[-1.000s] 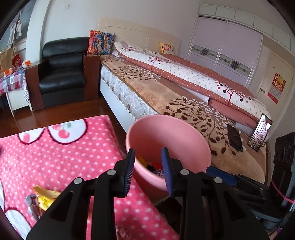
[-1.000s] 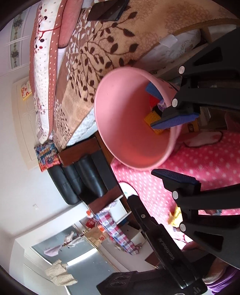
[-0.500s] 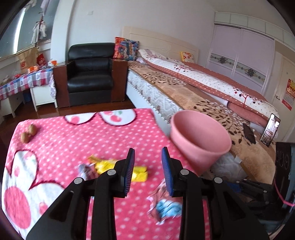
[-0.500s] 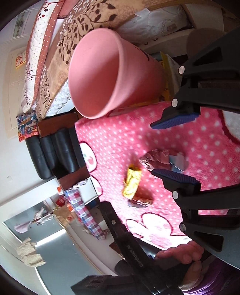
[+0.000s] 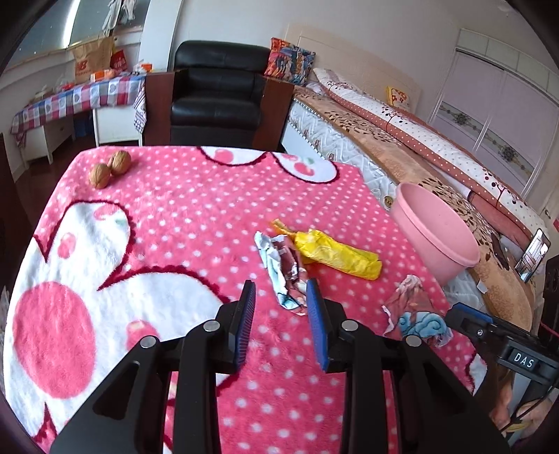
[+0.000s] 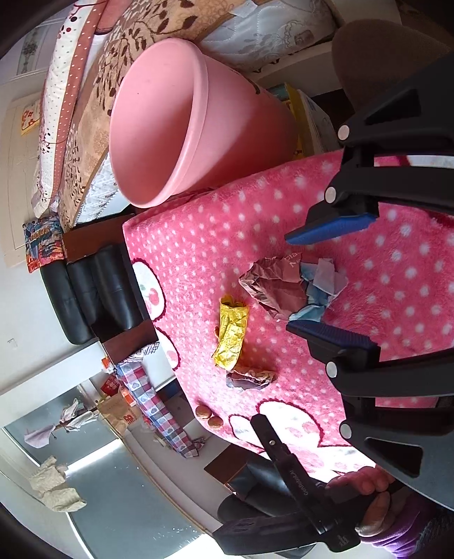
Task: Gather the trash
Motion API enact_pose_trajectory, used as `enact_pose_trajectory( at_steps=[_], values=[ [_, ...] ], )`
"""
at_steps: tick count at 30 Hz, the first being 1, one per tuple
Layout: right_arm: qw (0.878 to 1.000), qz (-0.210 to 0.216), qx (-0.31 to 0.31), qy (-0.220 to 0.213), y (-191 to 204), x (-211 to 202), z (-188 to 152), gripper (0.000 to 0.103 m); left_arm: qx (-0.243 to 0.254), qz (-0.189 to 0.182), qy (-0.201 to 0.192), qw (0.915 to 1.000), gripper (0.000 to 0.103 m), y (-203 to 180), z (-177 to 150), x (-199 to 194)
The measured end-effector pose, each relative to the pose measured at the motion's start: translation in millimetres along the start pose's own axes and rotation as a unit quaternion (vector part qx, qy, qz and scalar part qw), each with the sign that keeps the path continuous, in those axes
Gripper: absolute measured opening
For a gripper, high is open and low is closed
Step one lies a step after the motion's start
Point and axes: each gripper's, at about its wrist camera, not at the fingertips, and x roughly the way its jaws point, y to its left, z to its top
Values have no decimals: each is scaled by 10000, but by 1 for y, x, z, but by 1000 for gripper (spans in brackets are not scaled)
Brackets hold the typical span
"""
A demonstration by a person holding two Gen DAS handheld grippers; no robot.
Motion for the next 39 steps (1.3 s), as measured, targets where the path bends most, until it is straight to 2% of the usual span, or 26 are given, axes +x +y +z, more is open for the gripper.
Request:
enact_pose_trajectory(
  at_steps=[6, 10, 12, 14, 16, 22, 26, 34, 39],
  values=[
    [9999, -2, -77, -81, 13, 9, 22, 44, -344, -202, 376, 9985, 30, 5, 11, 27],
    [10000, -35, 67, -54, 14, 11, 22, 44, -310, -144, 570, 9978, 30, 1, 14, 45],
    [9999, -103, 136, -22, 14, 10, 19, 44, -199, 24, 658, 9976, 30, 1, 13, 54],
    [9998, -102, 194, -41, 16, 6, 15, 44, -278, -177, 710, 9969, 9, 4, 9, 55],
    [9998, -145, 98, -126, 23, -2, 11, 44, -268, -160, 583, 9978, 3, 6, 6, 46],
    [9996, 18, -158, -226, 40, -16, 7, 44, -242, -146, 79, 9996, 2, 12, 0, -6],
    [9993, -119, -288, -189, 42, -17, 3, 44, -463, -174, -210, 9986, 2, 25, -2, -32],
    [9993, -4, 336, 136, 12, 5, 5, 48, -641, -155, -382, 9971, 2, 35, -4, -46],
    [9981, -392, 316, 360, 8, 23, 6, 48, -681, -145, -497, 9963, 2, 39, -3, -52]
  ],
)
